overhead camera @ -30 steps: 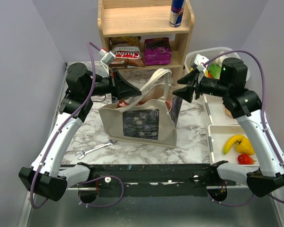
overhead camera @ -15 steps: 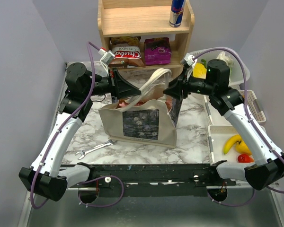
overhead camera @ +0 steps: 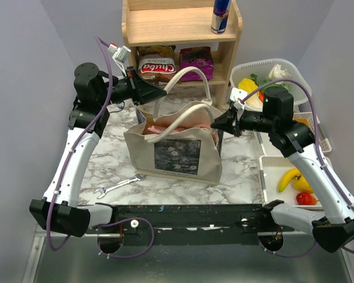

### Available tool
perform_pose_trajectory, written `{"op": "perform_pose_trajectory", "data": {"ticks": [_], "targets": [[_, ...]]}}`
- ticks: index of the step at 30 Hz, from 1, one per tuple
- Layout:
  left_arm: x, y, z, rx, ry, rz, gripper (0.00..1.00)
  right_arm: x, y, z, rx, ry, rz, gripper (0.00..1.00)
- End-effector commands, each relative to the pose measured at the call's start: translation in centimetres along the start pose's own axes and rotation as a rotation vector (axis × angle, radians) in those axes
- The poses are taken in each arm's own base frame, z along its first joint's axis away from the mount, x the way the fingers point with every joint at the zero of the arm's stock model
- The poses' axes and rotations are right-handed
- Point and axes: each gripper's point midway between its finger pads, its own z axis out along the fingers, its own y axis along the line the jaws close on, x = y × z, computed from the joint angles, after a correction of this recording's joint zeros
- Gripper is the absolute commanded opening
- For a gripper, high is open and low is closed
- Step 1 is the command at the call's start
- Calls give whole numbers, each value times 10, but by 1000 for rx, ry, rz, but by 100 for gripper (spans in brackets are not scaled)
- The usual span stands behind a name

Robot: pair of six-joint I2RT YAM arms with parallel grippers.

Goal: Untie the knot of the grocery bags and take out the mixed food

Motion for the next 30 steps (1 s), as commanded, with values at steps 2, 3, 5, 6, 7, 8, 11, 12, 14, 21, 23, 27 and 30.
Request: {"op": "perform_pose_trajectory", "data": {"ticks": [2,3,5,6,7,8,11,12,14,21,23,27,30], "targets": [[-8,42,1,-183,-42,-31,0,26,27,-16,-100,80,-152,1],[-6,54,-2,-245,-37,-29,3,27,30,-19,-109,81,-189,1],[-4,75,-9,-363,-21,-19,12,27,36,-24,-128,80,-267,1],[-5,82,-13,-406,-15,1,19,26,39,-27,-141,78,-303,1],[-5,86,-18,-441,-6,19,37,26,43,-31,-154,79,-342,3],[-7,88,-22,-470,2,64,51,24,47,-34,-167,71,-380,12],[-14,83,-40,-530,6,252,76,21,60,-47,-201,59,-468,30],[-13,79,-45,-534,6,308,80,20,63,-51,-209,61,-502,39],[-9,67,-52,-500,38,442,84,26,68,-60,-221,96,-528,57],[48,11,-55,-146,264,689,88,-2,23,-64,30,150,-355,73],[71,6,-51,-100,341,732,88,-16,3,-58,106,149,-254,73],[115,15,-41,-73,487,832,88,-42,-25,-39,177,106,-62,74],[139,30,-36,-89,563,902,88,-43,-47,-22,227,95,5,74]]}}
